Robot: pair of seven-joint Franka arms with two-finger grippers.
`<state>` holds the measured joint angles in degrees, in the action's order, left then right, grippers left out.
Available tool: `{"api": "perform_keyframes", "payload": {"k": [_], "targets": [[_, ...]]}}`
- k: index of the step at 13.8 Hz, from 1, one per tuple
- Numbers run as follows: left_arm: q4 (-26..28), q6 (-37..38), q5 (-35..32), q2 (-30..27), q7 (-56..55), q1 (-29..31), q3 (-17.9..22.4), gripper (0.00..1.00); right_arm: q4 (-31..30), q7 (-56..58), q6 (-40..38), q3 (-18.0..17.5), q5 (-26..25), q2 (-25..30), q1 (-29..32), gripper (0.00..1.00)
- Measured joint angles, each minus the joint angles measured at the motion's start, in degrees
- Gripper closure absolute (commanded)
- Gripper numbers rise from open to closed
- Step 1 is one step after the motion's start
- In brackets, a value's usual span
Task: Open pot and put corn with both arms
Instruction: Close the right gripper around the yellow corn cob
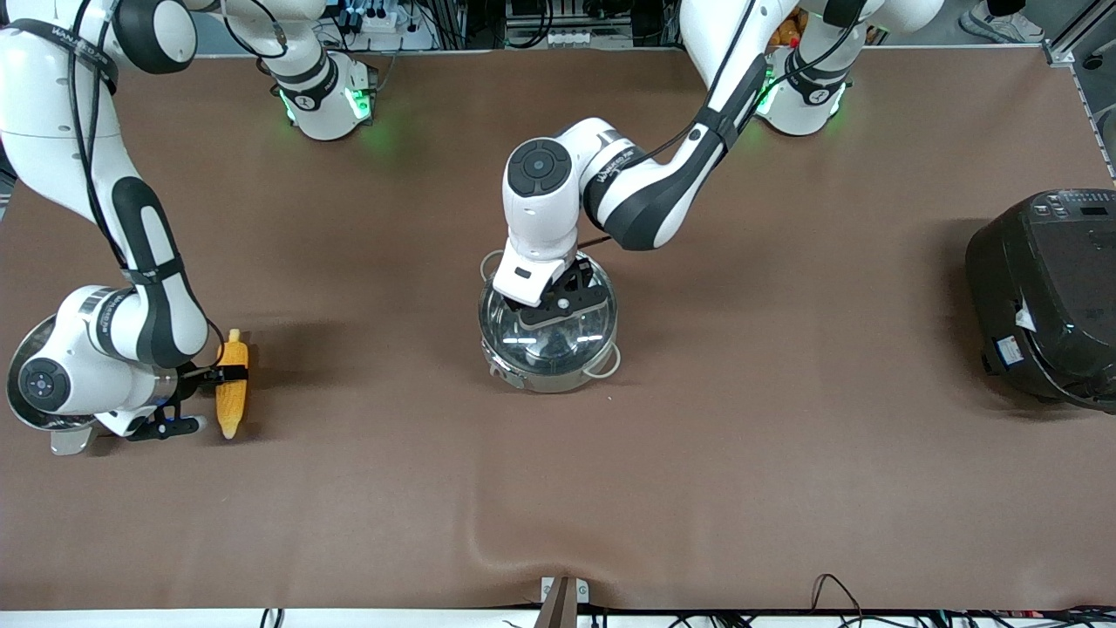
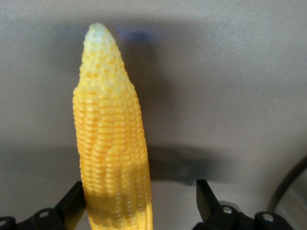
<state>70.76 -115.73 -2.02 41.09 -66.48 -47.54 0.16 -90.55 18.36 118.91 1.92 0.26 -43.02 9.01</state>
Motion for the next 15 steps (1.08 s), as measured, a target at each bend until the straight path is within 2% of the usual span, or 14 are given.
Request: {"api": "perform_keyframes", "payload": {"k": [1,3,5,6,7,8,9,15], "targets": [[0.0,0.0,0.0,0.04,0.0,-0.16,-0.01,0.39,-0.05,0.04,0.0,-0.04,0.0,-0.24,0.0,1.0],[0.0,0.0,0.0,0.12,0.0,-0.5,-0.05,0.4,-0.05,0.1,0.0,-0.12,0.0,-0.63,-0.04,1.0],[0.0,0.01,0.0,0.24,0.0,-0.74,-0.05,0.47,0.07,0.39,0.02,-0.05,-0.05,-0.65,-0.03,1.0],[0.01,0.16,0.0,0.28,0.0,-0.75,-0.03,0.58,0.07,0.51,0.01,-0.05,-0.05,-0.65,-0.04,1.0],[0.02,0.26,0.0,0.29,0.0,-0.75,-0.01,0.74,0.07,0.62,0.01,-0.05,-0.05,-0.65,-0.04,1.0],[0.02,0.29,0.0,0.3,0.0,-0.77,-0.02,0.95,0.07,0.72,0.01,-0.05,-0.05,-0.65,-0.05,1.0],[0.01,0.34,0.0,0.29,0.0,-0.78,-0.02,1.0,0.08,0.87,0.01,-0.05,-0.05,-0.65,-0.06,1.0],[-0.45,0.85,0.0,-0.46,0.0,-0.62,0.03,1.0,0.12,1.18,0.01,-0.1,-0.05,-0.65,-0.17,1.0]]}}
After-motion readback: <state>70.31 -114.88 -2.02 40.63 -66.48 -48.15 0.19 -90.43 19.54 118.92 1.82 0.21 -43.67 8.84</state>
